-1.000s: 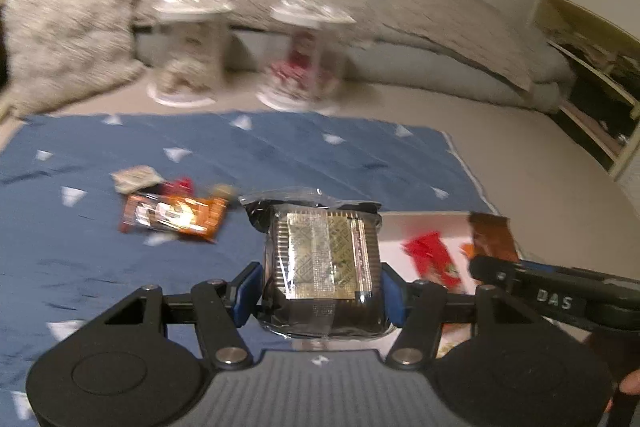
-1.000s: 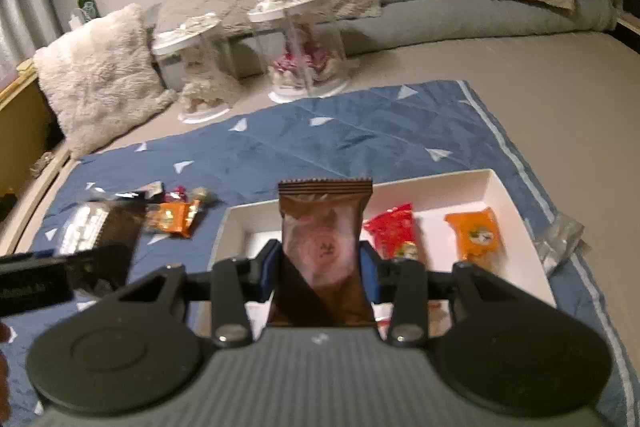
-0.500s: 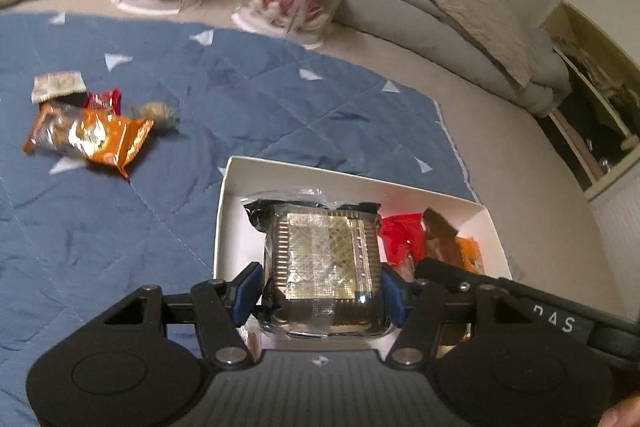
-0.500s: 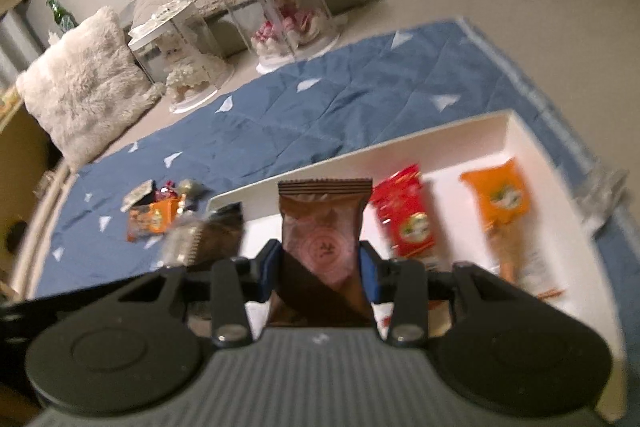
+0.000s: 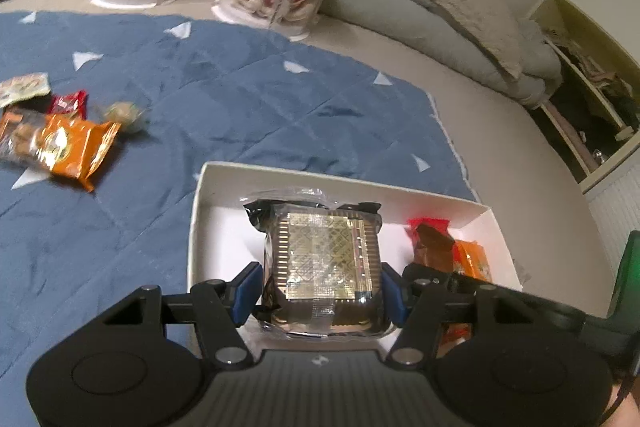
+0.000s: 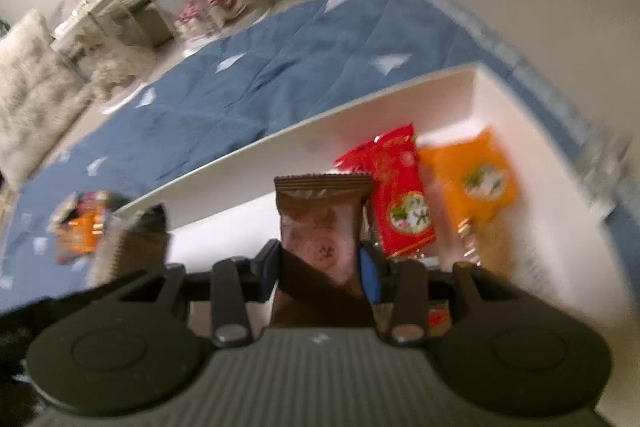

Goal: Organize snacks
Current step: 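Lower both snacks into the tray and open both tools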

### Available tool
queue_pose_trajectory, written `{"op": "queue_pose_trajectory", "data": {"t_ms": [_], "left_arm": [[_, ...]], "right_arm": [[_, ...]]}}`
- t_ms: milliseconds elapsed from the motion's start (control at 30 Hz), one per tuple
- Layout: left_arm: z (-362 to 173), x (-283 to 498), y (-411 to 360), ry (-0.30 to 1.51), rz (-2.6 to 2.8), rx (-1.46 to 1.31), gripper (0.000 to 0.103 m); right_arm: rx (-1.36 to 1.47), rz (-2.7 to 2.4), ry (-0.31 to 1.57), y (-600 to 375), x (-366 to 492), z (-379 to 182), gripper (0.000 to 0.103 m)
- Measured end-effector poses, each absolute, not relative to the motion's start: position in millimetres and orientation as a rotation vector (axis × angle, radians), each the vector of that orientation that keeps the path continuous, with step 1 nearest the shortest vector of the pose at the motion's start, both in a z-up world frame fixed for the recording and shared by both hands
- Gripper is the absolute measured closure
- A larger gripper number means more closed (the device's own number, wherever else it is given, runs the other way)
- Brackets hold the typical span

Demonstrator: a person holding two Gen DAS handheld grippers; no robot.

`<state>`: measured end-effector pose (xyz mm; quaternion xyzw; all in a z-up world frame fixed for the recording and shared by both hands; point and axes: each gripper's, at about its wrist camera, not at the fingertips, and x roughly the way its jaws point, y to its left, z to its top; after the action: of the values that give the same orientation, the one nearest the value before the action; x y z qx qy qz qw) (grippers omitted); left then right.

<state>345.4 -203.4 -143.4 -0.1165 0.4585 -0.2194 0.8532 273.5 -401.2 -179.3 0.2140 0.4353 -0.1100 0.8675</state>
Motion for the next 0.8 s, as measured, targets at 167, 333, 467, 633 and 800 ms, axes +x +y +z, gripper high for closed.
{"op": "queue_pose_trajectory", "data": {"t_ms": [167,333,467,633,800], "left_arm": [[-136.3,341.5,-209.9,0.916,-0.44,-0.17,0.019],[-128.7,333.4,-210.1,0.926,-0.423,-0.095,0.019],[-121.9,322.8,-205.9,0.925,-0.409,-0.036,0.017],[-109.3,309.0,-194.7,0.914,-0.4,-0.027,0.017],[-99.6,296.2,-185.4,0.905,-0.38,-0.009,0.013]], "right_arm": [[0.469,-0.21,0.876,-404.4,267.9,-172.5,0.041],[0.44,-0.205,0.849,-403.5,260.6,-158.3,0.031],[0.414,-0.202,0.858,-398.3,253.3,-148.4,0.031],[0.393,-0.191,0.85,-393.7,234.8,-132.6,0.031],[0.329,-0.18,0.846,-384.2,219.7,-118.7,0.021]]}}
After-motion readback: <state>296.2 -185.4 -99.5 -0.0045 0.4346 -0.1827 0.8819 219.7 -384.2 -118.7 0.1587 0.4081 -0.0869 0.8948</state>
